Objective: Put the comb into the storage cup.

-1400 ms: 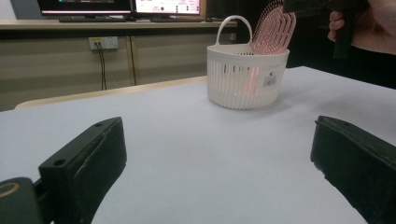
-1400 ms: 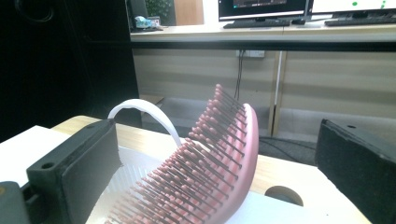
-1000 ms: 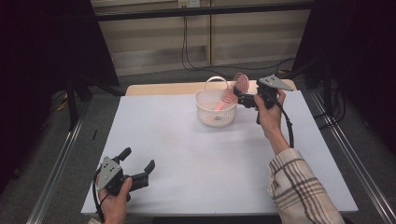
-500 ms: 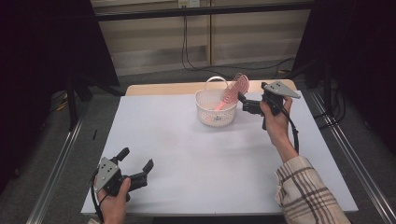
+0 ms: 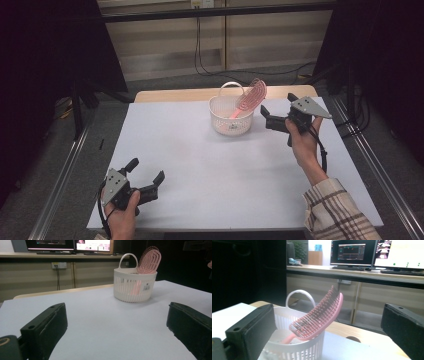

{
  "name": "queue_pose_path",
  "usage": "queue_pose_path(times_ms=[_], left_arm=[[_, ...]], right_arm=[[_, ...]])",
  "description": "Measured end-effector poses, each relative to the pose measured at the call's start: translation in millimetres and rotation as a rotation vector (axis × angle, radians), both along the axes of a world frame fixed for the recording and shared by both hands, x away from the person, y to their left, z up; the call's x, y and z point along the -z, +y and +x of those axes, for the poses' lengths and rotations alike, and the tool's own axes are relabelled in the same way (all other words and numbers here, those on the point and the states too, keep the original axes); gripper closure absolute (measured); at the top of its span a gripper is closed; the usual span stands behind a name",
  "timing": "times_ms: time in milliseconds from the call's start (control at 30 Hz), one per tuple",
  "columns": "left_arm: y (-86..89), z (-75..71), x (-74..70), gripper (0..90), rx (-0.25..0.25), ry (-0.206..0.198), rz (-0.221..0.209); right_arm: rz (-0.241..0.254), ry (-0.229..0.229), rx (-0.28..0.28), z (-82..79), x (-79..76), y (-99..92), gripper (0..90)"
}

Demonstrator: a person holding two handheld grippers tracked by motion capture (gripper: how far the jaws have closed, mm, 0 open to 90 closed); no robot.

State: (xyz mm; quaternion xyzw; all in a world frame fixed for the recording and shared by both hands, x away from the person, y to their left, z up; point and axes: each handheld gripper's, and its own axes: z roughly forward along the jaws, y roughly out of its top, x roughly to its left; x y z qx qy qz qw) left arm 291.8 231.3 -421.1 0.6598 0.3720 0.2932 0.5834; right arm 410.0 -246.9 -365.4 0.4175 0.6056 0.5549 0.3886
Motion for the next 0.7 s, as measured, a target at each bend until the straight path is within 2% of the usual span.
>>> queue_pose_path(times_ms=[133, 200, 267, 633, 700], left_arm=[[0.0, 0.3, 0.0, 3.3, -0.005, -0.002, 0.005], [-0.2, 0.3, 0.1, 3.3, -0.003, -0.001, 0.003], [-0.2, 0.4, 0.1, 3.3, 0.000, -0.001, 0.004], [-0.1, 0.0, -0.1, 3.3, -0.001, -0.001, 0.005], [0.2, -0.3, -0.2, 3.3, -0.002, -0.001, 0.007]], right_arm=[[-0.012, -0.003, 0.001, -9.0, -0.8, -2.5, 0.0], [-0.024, 0.010, 0.010, -12.0, 0.8, -3.6, 0.0], [-0.013, 0.016, 0.007, -14.8, 2.8, -5.9, 0.0], [-0.031, 0.006, -0.006, -37.5, 12.0, -9.8, 0.0], [-0.050, 0.007, -0.001, -42.5, 13.7, -9.7, 0.0]])
